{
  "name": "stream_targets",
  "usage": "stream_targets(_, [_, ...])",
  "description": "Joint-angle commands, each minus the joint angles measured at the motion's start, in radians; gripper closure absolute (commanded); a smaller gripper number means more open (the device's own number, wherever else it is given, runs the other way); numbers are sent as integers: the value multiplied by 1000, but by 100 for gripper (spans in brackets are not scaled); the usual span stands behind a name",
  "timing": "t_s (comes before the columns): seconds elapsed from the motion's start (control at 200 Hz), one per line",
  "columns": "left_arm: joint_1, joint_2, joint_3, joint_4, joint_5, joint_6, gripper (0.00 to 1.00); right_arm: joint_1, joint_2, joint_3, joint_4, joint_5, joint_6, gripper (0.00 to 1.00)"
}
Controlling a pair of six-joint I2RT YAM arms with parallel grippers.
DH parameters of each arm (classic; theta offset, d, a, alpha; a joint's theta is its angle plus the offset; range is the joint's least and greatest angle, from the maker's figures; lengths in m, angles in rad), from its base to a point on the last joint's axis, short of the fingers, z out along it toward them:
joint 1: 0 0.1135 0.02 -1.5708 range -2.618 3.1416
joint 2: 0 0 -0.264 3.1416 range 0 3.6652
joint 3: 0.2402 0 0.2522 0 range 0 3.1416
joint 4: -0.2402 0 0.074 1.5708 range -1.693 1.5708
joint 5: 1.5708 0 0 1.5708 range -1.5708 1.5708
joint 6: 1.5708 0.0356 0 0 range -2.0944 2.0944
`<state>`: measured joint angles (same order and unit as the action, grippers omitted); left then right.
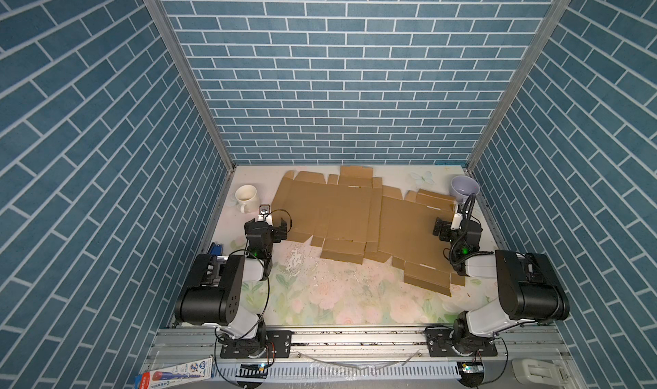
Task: Fold the paper box
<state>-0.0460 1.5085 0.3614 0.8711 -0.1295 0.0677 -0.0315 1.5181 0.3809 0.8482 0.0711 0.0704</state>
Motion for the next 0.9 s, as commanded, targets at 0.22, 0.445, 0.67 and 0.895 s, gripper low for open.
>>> stream_targets(0.22, [-127,-354,169,-576,-403,-158,0,76,-375,169,-600,304,160,1])
stream_targets(0.445, [-162,-391,372,-956,-326,-458,0,22,-441,259,-782,-245,460,1])
stream_targets(0.67, [-140,-374,422,-959,62,-454,3,-5,-431,336,-1029,-398,576,23])
stream_targets(0.895, [-360,-189,495,-934,132,-460,10,71,-354,341,-1088,-413,668,44])
